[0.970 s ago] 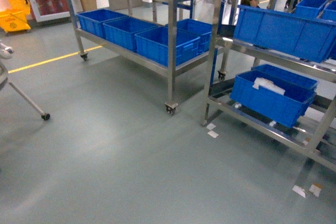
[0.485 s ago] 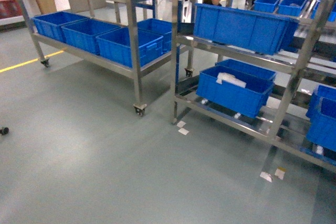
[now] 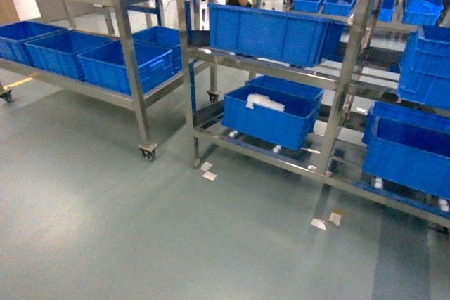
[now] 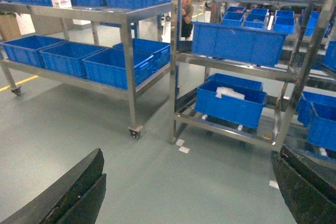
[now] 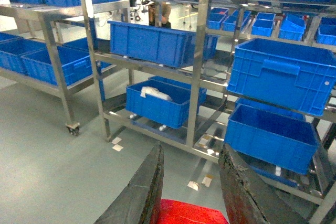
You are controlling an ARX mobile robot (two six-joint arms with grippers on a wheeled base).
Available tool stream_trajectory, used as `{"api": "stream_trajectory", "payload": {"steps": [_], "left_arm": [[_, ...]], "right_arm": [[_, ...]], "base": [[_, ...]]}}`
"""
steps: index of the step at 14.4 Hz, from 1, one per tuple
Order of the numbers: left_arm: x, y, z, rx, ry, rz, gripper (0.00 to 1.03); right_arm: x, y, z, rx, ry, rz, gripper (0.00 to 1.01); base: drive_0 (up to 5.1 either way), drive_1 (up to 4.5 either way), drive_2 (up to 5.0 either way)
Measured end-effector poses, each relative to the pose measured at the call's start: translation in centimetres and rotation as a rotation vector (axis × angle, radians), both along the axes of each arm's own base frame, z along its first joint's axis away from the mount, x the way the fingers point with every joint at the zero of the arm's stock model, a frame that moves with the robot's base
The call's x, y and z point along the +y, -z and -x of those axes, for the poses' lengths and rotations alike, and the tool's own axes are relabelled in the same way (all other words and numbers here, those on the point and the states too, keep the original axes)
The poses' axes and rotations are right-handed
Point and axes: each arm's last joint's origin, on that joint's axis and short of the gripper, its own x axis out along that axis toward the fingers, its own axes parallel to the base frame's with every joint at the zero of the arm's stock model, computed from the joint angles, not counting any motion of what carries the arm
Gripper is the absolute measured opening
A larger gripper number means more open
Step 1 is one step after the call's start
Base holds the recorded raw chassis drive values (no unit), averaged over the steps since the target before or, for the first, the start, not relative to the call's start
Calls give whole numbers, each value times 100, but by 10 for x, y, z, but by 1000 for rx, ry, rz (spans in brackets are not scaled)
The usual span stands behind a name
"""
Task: Pick red block from blue box to shelf
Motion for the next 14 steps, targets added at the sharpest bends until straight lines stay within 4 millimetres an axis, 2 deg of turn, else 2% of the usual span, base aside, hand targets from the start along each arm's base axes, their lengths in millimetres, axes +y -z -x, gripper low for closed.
{"api": "stream_trajectory", "payload": {"steps": [14], "left_arm": [[0,0,0,0,0,0,98]], "right_arm": [[0,0,0,0,0,0,27]], "base": [[-148,-148,-148]]}}
